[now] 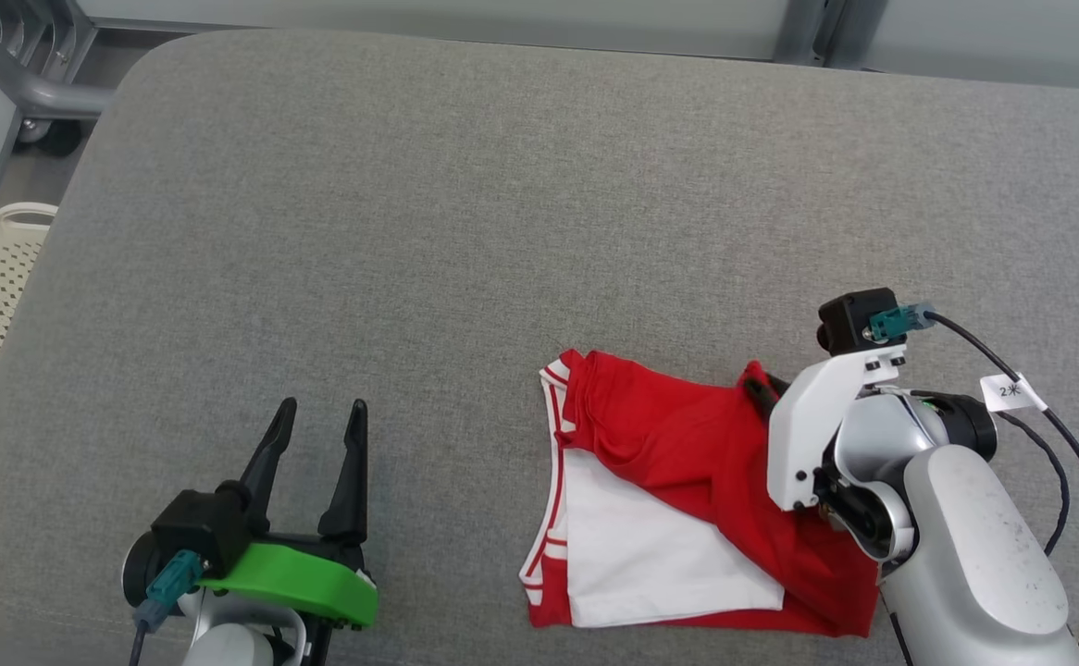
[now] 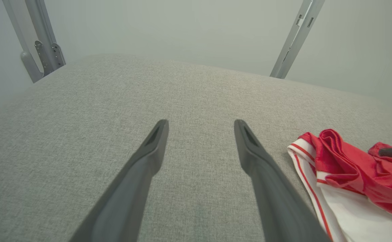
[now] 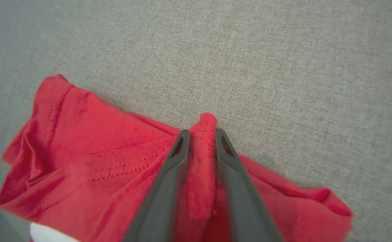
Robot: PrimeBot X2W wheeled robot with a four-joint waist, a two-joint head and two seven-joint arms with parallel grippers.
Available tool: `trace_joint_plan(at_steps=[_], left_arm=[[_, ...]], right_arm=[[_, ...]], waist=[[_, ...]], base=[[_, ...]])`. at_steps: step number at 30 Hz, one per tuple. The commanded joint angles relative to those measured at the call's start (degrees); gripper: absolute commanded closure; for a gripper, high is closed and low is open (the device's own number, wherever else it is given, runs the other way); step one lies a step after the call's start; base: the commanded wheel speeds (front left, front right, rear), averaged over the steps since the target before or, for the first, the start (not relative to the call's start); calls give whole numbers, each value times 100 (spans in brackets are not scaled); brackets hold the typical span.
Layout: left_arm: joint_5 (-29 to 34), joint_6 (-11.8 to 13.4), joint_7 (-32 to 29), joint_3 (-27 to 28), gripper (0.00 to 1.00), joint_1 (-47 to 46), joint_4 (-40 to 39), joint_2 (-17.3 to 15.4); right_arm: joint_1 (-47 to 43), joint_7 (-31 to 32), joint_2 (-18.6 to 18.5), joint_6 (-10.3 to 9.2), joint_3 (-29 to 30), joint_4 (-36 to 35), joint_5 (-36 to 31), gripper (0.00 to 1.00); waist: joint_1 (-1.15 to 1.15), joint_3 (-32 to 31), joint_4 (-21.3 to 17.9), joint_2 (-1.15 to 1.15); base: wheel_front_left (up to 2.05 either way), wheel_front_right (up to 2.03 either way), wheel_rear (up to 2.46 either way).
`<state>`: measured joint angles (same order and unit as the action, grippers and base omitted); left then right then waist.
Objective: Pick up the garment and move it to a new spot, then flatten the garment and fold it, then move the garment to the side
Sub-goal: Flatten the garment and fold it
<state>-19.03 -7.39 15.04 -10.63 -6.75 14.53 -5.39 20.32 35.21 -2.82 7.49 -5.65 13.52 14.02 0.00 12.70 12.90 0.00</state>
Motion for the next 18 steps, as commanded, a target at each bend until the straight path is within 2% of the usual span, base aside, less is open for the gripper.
trace_joint_plan(at_steps=[1, 9, 18], left_arm=[[-37, -12, 14, 19, 0, -89, 7, 6], [-34, -13, 14, 16, 0, -115, 35, 9], [-40, -12, 14, 67, 0, -13, 40, -6]], right_arm=[[27, -5, -16, -1, -16, 17, 55, 100], [-13, -192, -14, -1, -283, -325, 221, 100], [-599, 36, -15, -1, -1317, -1297, 538, 100]], waist=[[0, -5, -10, 0], [0, -82, -30, 0], [0, -195, -3, 0]], base=[[0, 0, 0], [0, 0, 0], [0, 0, 0]])
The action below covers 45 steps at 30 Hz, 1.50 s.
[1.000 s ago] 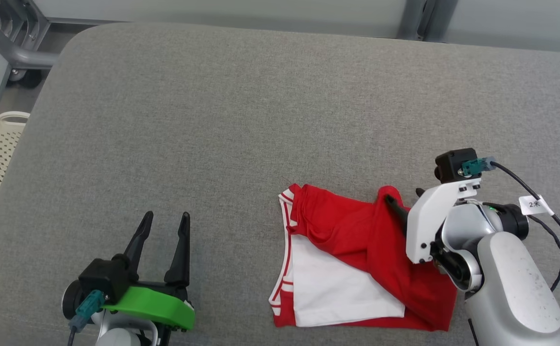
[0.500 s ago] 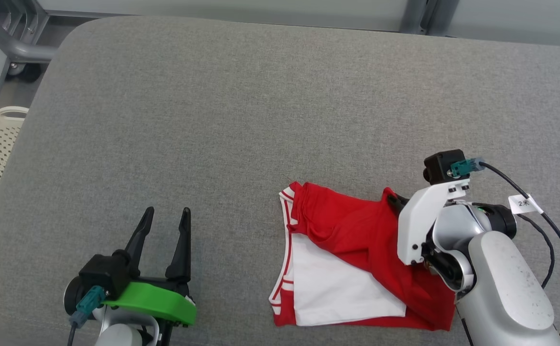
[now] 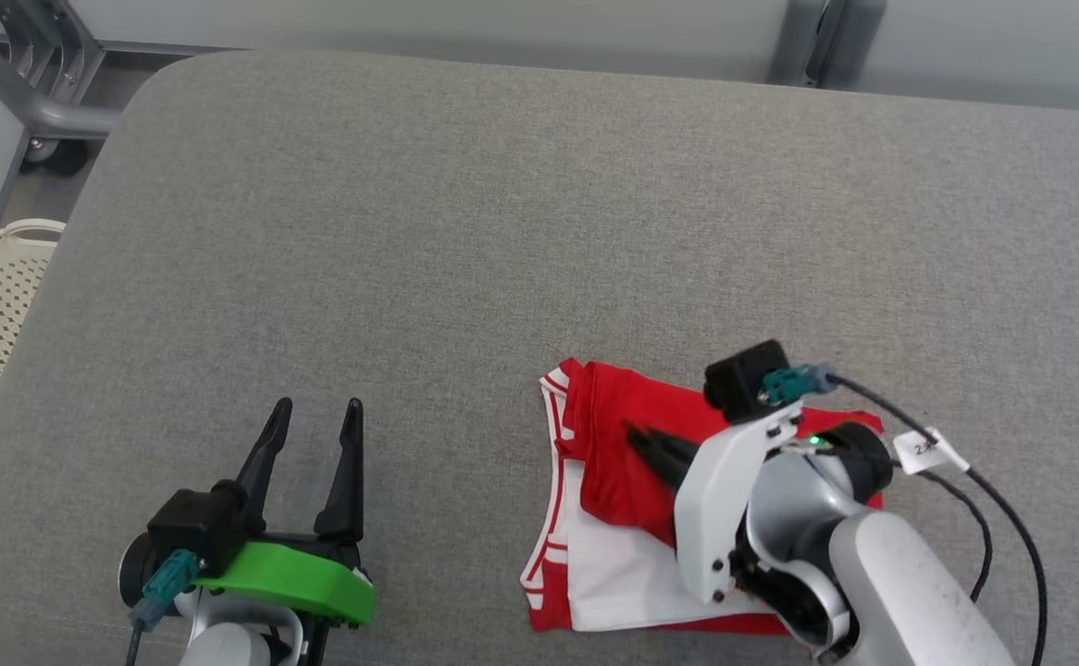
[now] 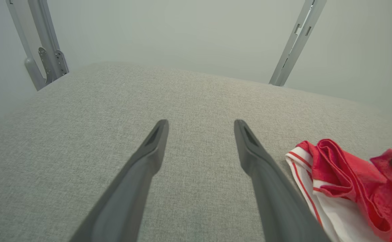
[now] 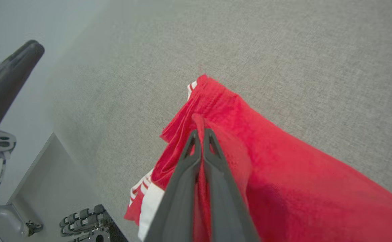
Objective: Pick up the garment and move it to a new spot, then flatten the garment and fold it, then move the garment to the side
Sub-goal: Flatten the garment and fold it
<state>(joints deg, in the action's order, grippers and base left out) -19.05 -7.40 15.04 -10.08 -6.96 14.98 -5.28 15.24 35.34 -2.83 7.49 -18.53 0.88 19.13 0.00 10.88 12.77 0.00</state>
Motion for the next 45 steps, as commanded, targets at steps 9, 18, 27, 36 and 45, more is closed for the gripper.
trace_joint_plan(at_steps=[9, 18, 27, 36, 45], left_arm=[[-39, -12, 14, 76, 0, 69, -18, -7], [-45, -11, 14, 32, 0, 105, -19, -7], [-62, -12, 14, 26, 0, 153, 14, -8], [-65, -11, 14, 19, 0, 194, 27, -48], [-36, -11, 14, 68, 0, 276, 37, -83]], right_arm=[[-474, 211, -14, -1, -651, -357, 86, 100], [-382, 130, -14, -1, -1140, 214, -28, 100], [-450, 137, -13, -1, -1549, 632, 31, 84], [-362, -225, -10, -1, -1681, 527, 480, 0], [-99, -927, -18, -1, -1054, 49, 954, 0]], waist=[[0, -81, 10, 0], [0, -111, 102, 0], [0, -154, 145, 0], [0, -232, 115, 0], [0, -384, 78, 0]], base=[[0, 0, 0], [0, 0, 0], [0, 0, 0], [0, 0, 0], [0, 0, 0]])
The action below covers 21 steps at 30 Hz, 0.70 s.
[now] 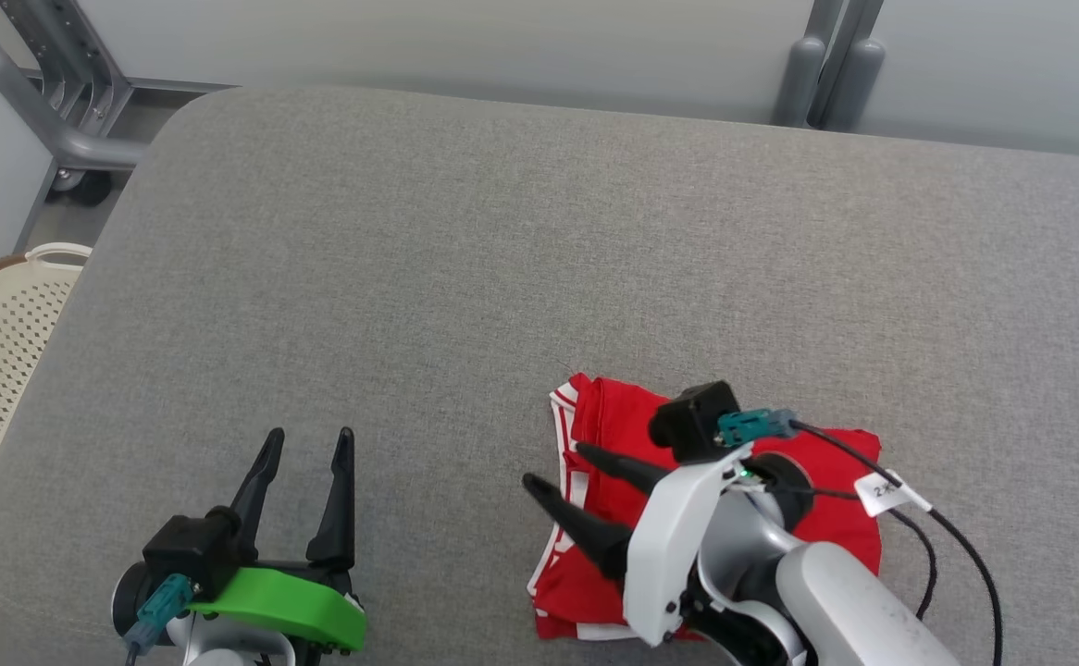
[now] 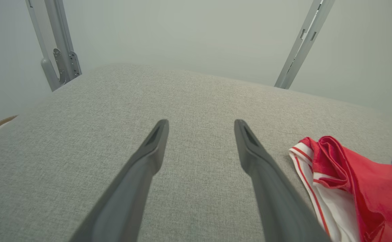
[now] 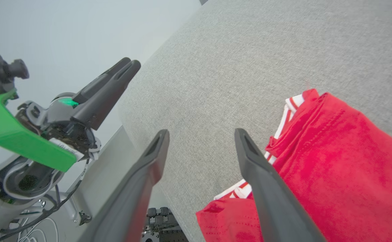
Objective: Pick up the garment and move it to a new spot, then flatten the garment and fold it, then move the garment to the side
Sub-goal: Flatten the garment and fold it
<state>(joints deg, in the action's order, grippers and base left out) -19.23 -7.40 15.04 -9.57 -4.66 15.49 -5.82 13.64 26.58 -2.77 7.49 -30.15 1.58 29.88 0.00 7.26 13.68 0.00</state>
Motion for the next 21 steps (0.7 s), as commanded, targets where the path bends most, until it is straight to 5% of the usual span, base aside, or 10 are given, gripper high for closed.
trace_joint_plan(at_steps=[1, 10, 11, 12, 13, 14, 15, 21], left_arm=[[-9, -11, 14, 27, 0, 52, -24, -28], [68, -11, 14, 25, 0, 32, -133, -1], [71, -11, 14, 30, 0, 15, -144, 5], [70, -11, 14, 33, 0, -1, -152, 12], [75, -11, 14, 35, 0, -15, -159, 21], [80, -12, 14, 42, 0, -27, -162, 28], [84, -11, 14, 48, 0, -32, -163, 32], [92, -11, 14, 114, 0, -34, -189, 41]], right_arm=[[66, -91, -21, -1, 235, -27, -263, 0], [-326, -169, -18, -1, 924, 163, -1707, 0], [-403, -201, -17, -1, 947, 188, -1841, 13], [-472, -238, -18, -1, 970, 219, -1965, 51], [-542, -297, -18, -1, 982, 242, -2064, 62], [-623, -335, -20, -1, 1001, 267, -2147, 92], [-717, -343, -18, -1, 972, 306, -2199, 100], [-993, -336, -20, -1, 667, 341, -2033, 100]], waist=[[0, -32, -19, 0], [0, -4, -32, 0], [0, 9, -26, 0], [0, 22, -21, 0], [0, 34, -16, 0], [0, 45, -11, 0], [0, 52, -6, 0], [0, 101, -5, 0]], base=[[0, 0, 0], [0, 0, 0], [0, 0, 0], [0, 0, 0], [0, 0, 0], [0, 0, 0], [0, 0, 0], [0, 0, 0]])
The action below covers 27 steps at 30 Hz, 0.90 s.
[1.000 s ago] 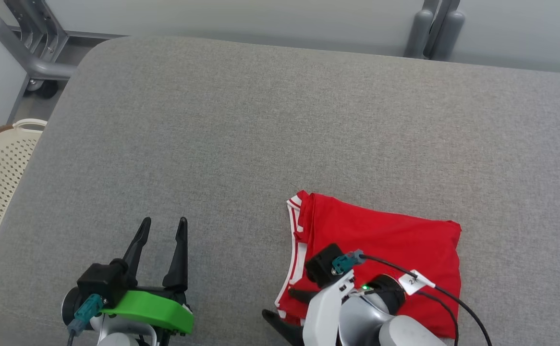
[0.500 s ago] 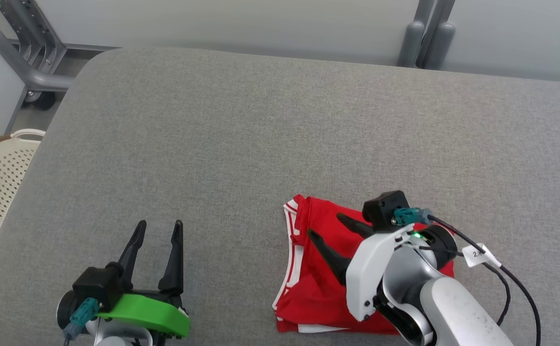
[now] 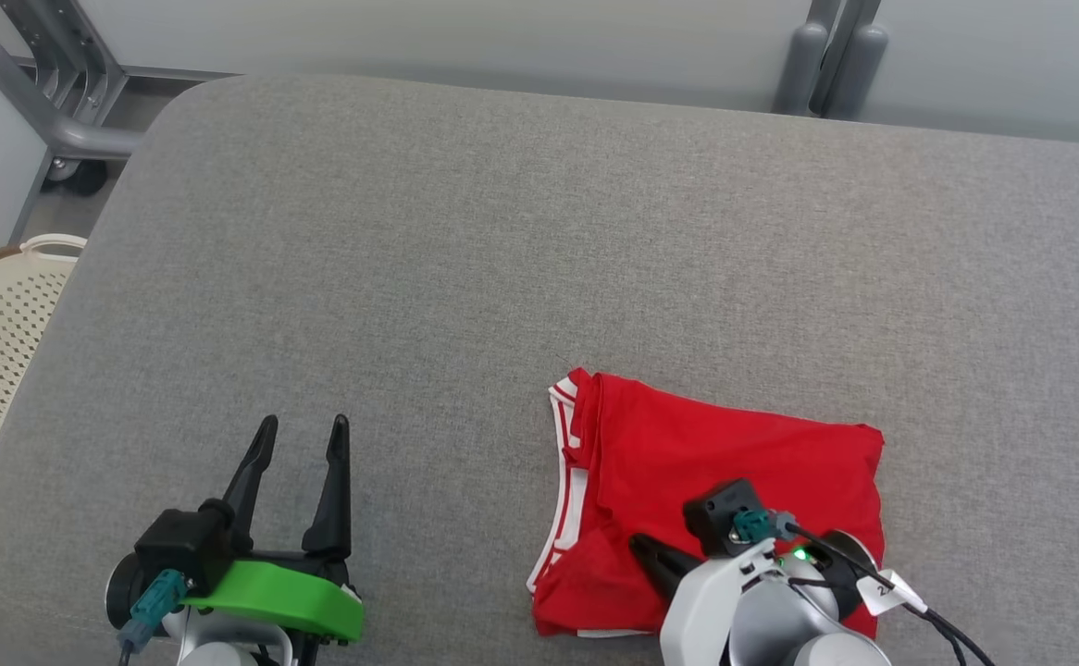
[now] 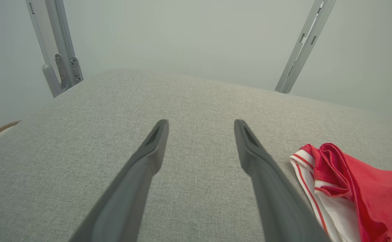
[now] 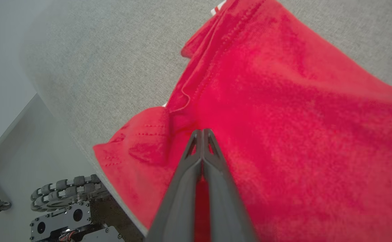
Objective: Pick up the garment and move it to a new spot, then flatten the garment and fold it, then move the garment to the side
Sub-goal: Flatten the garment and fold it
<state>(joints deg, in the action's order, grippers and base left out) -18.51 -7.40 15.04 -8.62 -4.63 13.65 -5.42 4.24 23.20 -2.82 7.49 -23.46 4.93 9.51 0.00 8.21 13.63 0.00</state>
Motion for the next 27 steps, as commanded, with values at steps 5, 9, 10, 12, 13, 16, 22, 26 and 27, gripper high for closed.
trace_joint_plan(at_steps=[5, 9, 10, 12, 13, 16, 22, 26, 27], left_arm=[[34, -11, 14, 5, 0, -94, 4, 15], [17, -11, 14, -29, 0, -124, 8, 18], [8, -11, 14, -38, 0, -125, 14, 18], [-8, -11, 14, -61, 0, -141, 22, 22], [-14, -11, 14, -76, 0, -146, 27, 22], [-37, -11, 14, -89, 0, -157, 39, 26], [-57, -12, 14, -68, 0, -164, 45, 37], [-42, -12, 14, -27, 0, -142, 40, 47], [-36, -12, 14, -15, 0, -135, 41, 49]], right_arm=[[93, -48, -15, -1, -218, 127, 19, 100], [289, -128, -15, -1, -432, 350, -10, 100], [345, -151, -15, -1, -489, 412, -20, 100], [447, -197, -16, -1, -595, 561, -38, 100], [483, -211, -15, -1, -649, 632, -34, 100], [583, -184, -11, -1, -878, 850, 21, 100], [707, -174, -16, -1, -1308, 1106, 165, 100], [848, -294, -15, -1, -1370, 1082, 262, 100], [877, -331, -15, -1, -1363, 1049, 316, 100]], waist=[[0, 59, 14, 0], [0, 107, 61, 0], [0, 120, 76, 0], [0, 144, 107, 0], [0, 153, 125, 0], [0, 174, 172, 0], [0, 200, 228, 0], [0, 199, 212, 0], [0, 192, 202, 0]], base=[[0, 0, 0], [0, 0, 0], [0, 0, 0], [0, 0, 0], [0, 0, 0], [0, 0, 0], [0, 0, 0], [0, 0, 0], [0, 0, 0]])
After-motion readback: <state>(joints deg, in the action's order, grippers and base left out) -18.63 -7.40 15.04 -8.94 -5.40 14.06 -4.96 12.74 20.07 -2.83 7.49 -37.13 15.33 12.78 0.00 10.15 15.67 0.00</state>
